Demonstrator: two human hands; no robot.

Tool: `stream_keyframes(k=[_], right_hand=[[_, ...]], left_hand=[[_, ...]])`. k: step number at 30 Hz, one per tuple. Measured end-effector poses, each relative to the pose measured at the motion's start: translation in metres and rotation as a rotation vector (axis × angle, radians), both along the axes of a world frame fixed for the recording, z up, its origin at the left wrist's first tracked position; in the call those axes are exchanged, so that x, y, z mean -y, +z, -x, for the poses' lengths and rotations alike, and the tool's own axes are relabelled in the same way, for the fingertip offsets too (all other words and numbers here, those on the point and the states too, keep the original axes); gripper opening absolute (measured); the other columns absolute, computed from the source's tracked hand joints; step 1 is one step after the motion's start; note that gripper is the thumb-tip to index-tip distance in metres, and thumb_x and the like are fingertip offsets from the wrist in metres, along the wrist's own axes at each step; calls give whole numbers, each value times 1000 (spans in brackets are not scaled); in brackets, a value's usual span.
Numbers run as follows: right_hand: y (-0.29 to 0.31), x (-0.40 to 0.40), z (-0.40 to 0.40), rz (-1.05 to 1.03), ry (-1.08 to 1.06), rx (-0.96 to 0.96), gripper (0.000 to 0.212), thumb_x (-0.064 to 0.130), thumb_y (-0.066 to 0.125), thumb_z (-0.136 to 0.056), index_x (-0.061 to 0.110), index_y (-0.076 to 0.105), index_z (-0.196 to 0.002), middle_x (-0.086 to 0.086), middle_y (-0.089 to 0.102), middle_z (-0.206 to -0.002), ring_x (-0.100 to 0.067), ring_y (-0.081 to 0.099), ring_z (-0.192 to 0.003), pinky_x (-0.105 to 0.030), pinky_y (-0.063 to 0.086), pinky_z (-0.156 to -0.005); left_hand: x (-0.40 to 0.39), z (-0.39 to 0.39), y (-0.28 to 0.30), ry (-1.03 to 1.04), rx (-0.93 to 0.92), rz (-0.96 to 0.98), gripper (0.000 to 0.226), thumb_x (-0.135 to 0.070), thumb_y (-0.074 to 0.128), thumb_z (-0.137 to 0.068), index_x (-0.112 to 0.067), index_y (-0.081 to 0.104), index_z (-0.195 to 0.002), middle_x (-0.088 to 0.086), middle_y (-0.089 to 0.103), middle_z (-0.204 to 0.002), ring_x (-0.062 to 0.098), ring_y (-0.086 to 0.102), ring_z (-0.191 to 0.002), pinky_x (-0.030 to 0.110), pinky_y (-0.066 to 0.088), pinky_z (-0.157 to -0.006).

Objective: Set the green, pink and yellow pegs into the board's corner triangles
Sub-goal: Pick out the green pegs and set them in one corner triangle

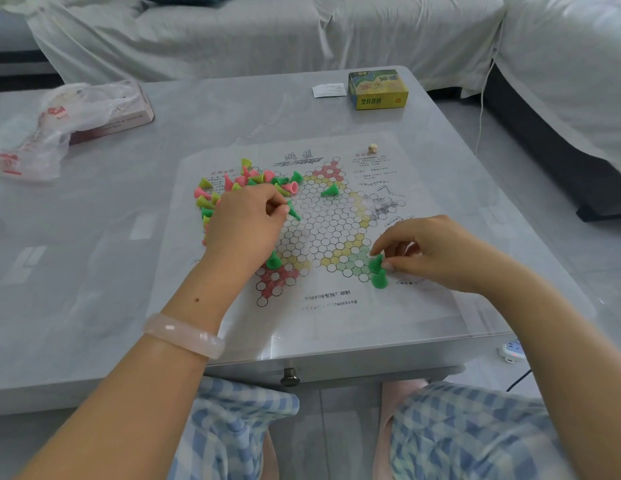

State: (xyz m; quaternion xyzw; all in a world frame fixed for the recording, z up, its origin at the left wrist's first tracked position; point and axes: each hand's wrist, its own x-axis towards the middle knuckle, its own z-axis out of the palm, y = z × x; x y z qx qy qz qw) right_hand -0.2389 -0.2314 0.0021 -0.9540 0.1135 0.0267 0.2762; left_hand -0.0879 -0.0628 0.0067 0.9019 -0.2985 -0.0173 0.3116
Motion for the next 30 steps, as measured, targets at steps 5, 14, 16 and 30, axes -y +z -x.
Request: stream_keyframes(k=[5, 14, 16, 30], right_hand=[[4, -2, 0, -83, -67, 142, 22, 20, 59, -85, 38, 57, -97, 11, 63, -82, -2, 58, -81, -13, 45, -76], [15, -22, -14, -131, -76, 469, 12, 17, 68, -78, 24, 68, -88, 14, 63, -77, -6, 58, -77, -18, 49, -71], [16, -24, -15, -130, -56, 478, 12, 16, 67, -78, 25, 67, -87, 15, 64, -79, -6, 58, -78, -19, 50, -71], [16, -24, -15, -81, -121, 464, 10, 19, 66, -79, 28, 64, -84, 14, 61, -77, -7, 57, -73, -16, 47, -68]], left_hand=[[4, 16, 7, -97, -593, 307, 13, -16, 57, -88, -19, 64, -78, -6, 68, -72, -8, 46, -41, 14, 34, -54], [6, 28, 11, -212, -914, 307, 14, -17, 54, -90, -10, 65, -87, -5, 70, -69, 4, 32, -41, 13, 25, -38], [6, 28, 11, -226, -995, 330, 14, -17, 53, -90, -9, 63, -86, -5, 70, -68, 3, 32, -39, 14, 23, -38], [-14, 0, 18, -27, -389, 168, 4, -22, 56, -89, -19, 59, -89, -7, 61, -82, 5, 55, -73, 14, 42, -57]])
